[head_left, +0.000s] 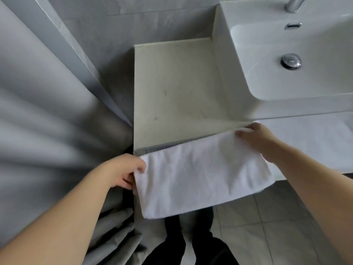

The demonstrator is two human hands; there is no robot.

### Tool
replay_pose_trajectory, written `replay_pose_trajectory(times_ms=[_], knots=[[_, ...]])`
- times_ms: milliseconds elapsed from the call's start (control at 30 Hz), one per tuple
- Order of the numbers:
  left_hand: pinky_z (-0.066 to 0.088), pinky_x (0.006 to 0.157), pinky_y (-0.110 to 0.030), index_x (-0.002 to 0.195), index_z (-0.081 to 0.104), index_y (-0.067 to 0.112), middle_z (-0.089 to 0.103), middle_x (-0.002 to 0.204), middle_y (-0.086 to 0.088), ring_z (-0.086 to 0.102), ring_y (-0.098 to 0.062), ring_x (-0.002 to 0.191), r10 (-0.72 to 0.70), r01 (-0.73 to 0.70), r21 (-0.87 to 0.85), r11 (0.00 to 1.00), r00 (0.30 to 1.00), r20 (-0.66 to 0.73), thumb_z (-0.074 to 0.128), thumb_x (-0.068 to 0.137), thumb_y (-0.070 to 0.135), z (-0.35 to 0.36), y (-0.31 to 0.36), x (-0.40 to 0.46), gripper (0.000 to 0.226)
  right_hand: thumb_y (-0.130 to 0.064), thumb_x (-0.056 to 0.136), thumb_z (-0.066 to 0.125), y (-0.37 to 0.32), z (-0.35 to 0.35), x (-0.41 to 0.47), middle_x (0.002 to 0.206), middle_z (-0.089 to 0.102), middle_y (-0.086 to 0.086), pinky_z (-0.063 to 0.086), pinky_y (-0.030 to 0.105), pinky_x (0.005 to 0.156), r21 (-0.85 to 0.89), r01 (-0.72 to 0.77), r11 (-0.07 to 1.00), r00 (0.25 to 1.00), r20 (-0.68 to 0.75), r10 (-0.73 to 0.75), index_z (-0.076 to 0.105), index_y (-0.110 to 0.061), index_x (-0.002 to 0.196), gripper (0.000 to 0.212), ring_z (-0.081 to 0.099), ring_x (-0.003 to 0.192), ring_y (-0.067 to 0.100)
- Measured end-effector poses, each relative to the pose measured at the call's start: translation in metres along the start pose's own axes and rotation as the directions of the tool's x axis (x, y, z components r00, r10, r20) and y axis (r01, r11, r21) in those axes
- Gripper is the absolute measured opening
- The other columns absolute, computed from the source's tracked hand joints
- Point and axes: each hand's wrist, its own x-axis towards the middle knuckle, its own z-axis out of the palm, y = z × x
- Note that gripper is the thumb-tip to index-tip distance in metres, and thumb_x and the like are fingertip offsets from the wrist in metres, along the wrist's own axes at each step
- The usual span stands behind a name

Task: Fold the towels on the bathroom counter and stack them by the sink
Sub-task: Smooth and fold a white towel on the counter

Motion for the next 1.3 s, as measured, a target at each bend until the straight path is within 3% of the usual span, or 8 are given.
replay_pose_trajectory(times_ms=[100,167,200,267,367,533,967,1300], knots=[[0.049,0.087,-0.045,0.11,0.051,0.007,0.06,0.114,-0.016,0.058,-0.038,0.102,0.344,-0.173,0.337,0.925,0.758,-0.555,0.056,0.083,0.032,0.028,0.01,-0.004,0.037,-0.015,0.094,0.05,0.022,0.005,-0.001,0.119,0.056,0.016,0.045,0.038,0.084,-0.152,0.063,0.986,0.992,-0.098,-0.079,0.046,-0.015,0.134,0.04,0.056,0.099,0.035],[0.043,0.091,-0.047,0.115,0.051,0.008,0.053,0.123,-0.017,0.051,-0.039,0.109,0.713,-0.299,0.662,0.687,0.455,-0.534,0.056,0.084,0.029,0.063,0.014,-0.017,0.039,-0.008,0.091,0.048,0.03,0.008,-0.011,0.136,0.043,0.017,0.038,0.043,0.098,-0.425,0.267,0.865,0.909,-0.187,-0.372,0.04,-0.015,0.141,0.051,0.048,0.115,0.038],[0.041,0.098,-0.05,0.123,0.051,0.008,0.049,0.13,-0.018,0.048,-0.039,0.116,0.821,-0.34,0.765,0.546,0.398,-0.409,0.055,0.084,0.029,0.086,0.014,-0.023,0.044,-0.009,0.091,0.049,0.033,0.01,-0.018,0.141,0.04,0.015,0.034,0.045,0.104,-0.54,0.38,0.751,0.828,-0.162,-0.536,0.04,-0.015,0.142,0.052,0.044,0.122,0.038],[0.024,0.116,-0.053,0.143,0.037,0.01,0.031,0.152,-0.014,0.03,-0.036,0.139,0.871,-0.359,0.868,0.343,0.468,-0.151,0.048,0.092,0.036,0.131,0.012,-0.026,0.058,-0.024,0.097,0.045,0.042,0.012,-0.029,0.153,0.032,0.009,0.02,0.045,0.115,-0.646,0.554,0.525,0.735,0.084,-0.672,0.034,-0.017,0.148,0.053,0.031,0.139,0.031],[-0.004,0.122,-0.049,0.156,0.01,0.019,0.002,0.164,-0.003,-0.002,-0.026,0.151,0.764,-0.256,0.876,0.408,0.621,-0.174,0.029,0.1,0.045,0.165,0.01,-0.017,0.065,-0.038,0.102,0.027,0.073,0.003,-0.032,0.164,0.0,-0.006,-0.009,0.041,0.12,-0.73,0.56,0.392,0.78,0.305,-0.546,0.008,-0.026,0.156,0.058,-0.004,0.15,0.018],[0.001,0.122,-0.05,0.154,0.021,0.013,0.016,0.161,-0.01,0.008,-0.031,0.15,0.744,-0.186,0.834,0.52,0.578,-0.335,0.034,0.101,0.04,0.2,0.026,-0.027,0.061,-0.037,0.102,0.024,0.115,-0.069,-0.028,0.164,0.002,-0.001,-0.008,0.041,0.12,-0.732,0.383,0.563,0.889,0.128,-0.439,0.01,-0.02,0.156,0.058,-0.004,0.15,0.019],[0.002,0.123,-0.044,0.153,0.019,0.014,0.018,0.16,-0.005,0.011,-0.024,0.148,0.867,-0.517,0.843,0.148,0.478,0.142,0.032,0.101,0.035,0.426,0.2,-0.073,0.058,-0.03,0.1,0.04,0.233,-0.267,-0.019,0.157,0.028,0.004,0.021,0.04,0.115,-0.553,0.199,0.809,0.944,-0.115,-0.31,0.03,-0.015,0.149,0.052,0.033,0.138,0.029],[0.03,0.111,-0.035,0.149,0.031,0.015,0.026,0.155,-0.002,0.032,-0.026,0.136,0.86,-0.731,0.668,0.138,0.423,0.285,0.043,0.093,0.013,0.55,0.323,-0.045,0.058,-0.016,0.085,0.055,0.287,-0.378,0.08,0.152,0.028,0.008,0.017,0.04,0.117,-0.548,-0.001,0.836,0.938,-0.291,-0.19,0.023,-0.014,0.151,0.073,0.025,0.14,0.03]])
